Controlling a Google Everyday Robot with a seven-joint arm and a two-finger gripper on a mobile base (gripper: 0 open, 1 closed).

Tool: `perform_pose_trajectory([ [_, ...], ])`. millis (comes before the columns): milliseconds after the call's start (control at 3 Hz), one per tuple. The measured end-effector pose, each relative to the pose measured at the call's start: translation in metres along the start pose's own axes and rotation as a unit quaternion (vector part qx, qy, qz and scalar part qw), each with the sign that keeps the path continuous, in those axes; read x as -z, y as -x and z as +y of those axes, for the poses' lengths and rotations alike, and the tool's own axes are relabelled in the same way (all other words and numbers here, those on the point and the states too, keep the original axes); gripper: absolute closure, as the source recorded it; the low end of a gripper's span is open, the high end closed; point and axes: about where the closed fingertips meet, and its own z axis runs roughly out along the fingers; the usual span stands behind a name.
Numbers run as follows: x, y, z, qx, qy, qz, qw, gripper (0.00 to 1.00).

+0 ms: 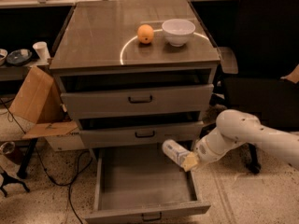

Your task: Place blue plastic bottle into bottom drawer

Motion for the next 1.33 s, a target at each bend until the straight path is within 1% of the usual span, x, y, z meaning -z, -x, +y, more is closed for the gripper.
perform_pose_trajectory([
  [333, -0.046, -0.012, -0.01, -0.013, -0.016, 0.033, 0.9992, 1.0],
  [667, -0.083, -0.018, -0.023, -0.055, -0.031, 0.027, 0.9976, 1.0],
  [1000, -0.121, -0.017, -0.033, -0.108, -0.04, 0.006, 0.9934, 1.0],
  [1333, -0.157, -0.008, -0.036, -0.147, -0.038, -0.001, 0.9884, 1.0],
])
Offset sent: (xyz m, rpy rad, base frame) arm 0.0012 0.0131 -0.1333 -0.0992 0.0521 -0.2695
